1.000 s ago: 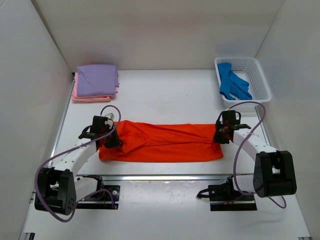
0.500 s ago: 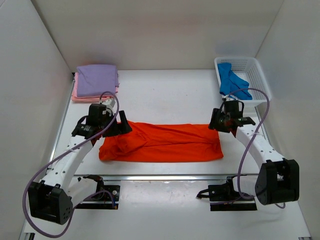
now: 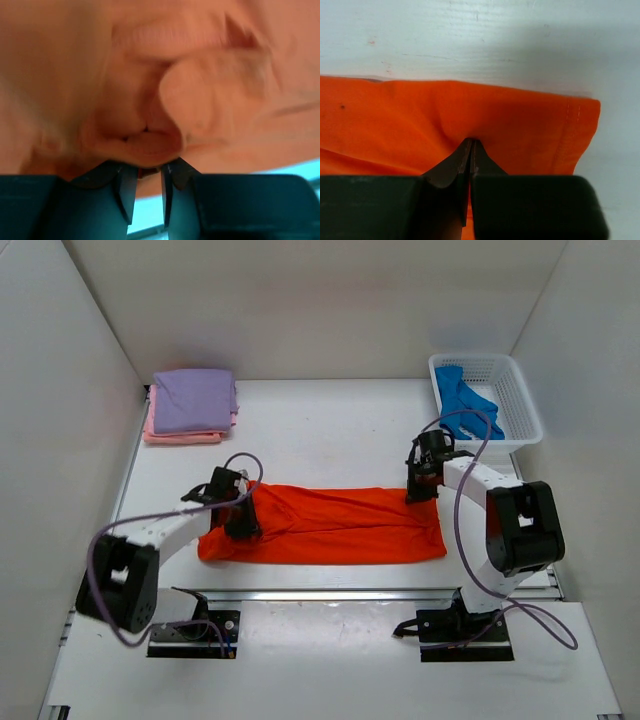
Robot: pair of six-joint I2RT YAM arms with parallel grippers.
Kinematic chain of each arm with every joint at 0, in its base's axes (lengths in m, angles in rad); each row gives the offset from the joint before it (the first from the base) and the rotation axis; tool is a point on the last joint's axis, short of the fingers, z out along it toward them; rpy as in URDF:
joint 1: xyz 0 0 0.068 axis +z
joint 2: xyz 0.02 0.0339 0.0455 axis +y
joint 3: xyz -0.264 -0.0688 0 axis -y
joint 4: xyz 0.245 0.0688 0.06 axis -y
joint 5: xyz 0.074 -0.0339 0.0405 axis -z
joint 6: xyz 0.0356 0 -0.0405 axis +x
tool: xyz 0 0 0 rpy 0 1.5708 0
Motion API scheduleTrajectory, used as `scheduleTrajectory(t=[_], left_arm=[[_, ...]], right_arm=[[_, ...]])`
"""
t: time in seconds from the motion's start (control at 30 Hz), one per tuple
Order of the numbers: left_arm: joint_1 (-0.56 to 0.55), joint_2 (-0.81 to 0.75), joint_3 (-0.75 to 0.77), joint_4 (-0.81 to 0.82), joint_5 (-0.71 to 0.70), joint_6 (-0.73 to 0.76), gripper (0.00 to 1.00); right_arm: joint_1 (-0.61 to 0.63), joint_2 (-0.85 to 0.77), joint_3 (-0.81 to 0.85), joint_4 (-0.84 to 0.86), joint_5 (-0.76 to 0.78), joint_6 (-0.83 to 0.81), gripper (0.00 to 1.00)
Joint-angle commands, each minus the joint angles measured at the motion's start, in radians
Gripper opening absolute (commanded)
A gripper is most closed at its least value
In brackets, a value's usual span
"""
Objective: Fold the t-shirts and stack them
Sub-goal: Rotate the tshirt 90 degrees
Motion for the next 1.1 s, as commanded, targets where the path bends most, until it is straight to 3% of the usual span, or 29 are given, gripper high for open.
scheduleTrajectory(t=[0.0, 0.13, 0.23, 0.37, 0.47, 0.53, 0.57, 0.67, 0.73, 0.9, 0.97, 1.07], left_arm=[[0.003, 0.141, 0.121, 0.130, -0.028, -0.003, 0.35], [0.009, 0.377, 0.331, 0.109, -0.011, 0.043, 0.37], [-0.008, 0.634, 0.648, 0.015, -0.004, 0.101, 0.38], [-0.017, 0.825, 0.947, -0.052, 0.026, 0.115, 0.34], [-0.037, 1.045, 1.257, -0.191, 0.042, 0.139, 0.32], [-0.049, 1.189, 1.591, -0.318, 0.049, 0.170, 0.32], [-0.055, 1.291, 1.777, -0.401, 0.059, 0.172, 0.32], [-0.064, 1.501, 2.140, -0.529, 0.116, 0.140, 0.33], [-0.052, 1.532, 2.151, -0.522, 0.144, 0.117, 0.33], [-0.038, 1.402, 1.826, -0.311, 0.130, 0.106, 0.34], [-0.026, 1.408, 1.868, -0.309, 0.127, 0.091, 0.34], [-0.002, 1.457, 2.055, -0.350, 0.137, 0.061, 0.34]], right_arm=[[0.012, -0.015, -0.014, -0.018, 0.043, 0.059, 0.00], [0.043, -0.021, -0.071, -0.074, 0.065, 0.162, 0.00], [0.115, -0.070, -0.166, -0.051, 0.062, 0.271, 0.00], [0.263, -0.217, -0.363, 0.101, 0.008, 0.493, 0.00], [0.410, -0.321, -0.510, 0.285, -0.006, 0.685, 0.00], [0.506, -0.337, -0.570, 0.421, 0.022, 0.765, 0.00], [0.556, -0.319, -0.562, 0.446, 0.028, 0.790, 0.00], [0.656, -0.227, -0.513, 0.492, 0.075, 0.787, 0.00], [0.686, -0.205, -0.489, 0.557, 0.082, 0.820, 0.00], [0.724, -0.154, -0.489, 0.672, 0.135, 0.853, 0.00], [0.707, -0.153, -0.487, 0.695, 0.148, 0.831, 0.00], [0.661, -0.161, -0.496, 0.686, 0.119, 0.810, 0.00]])
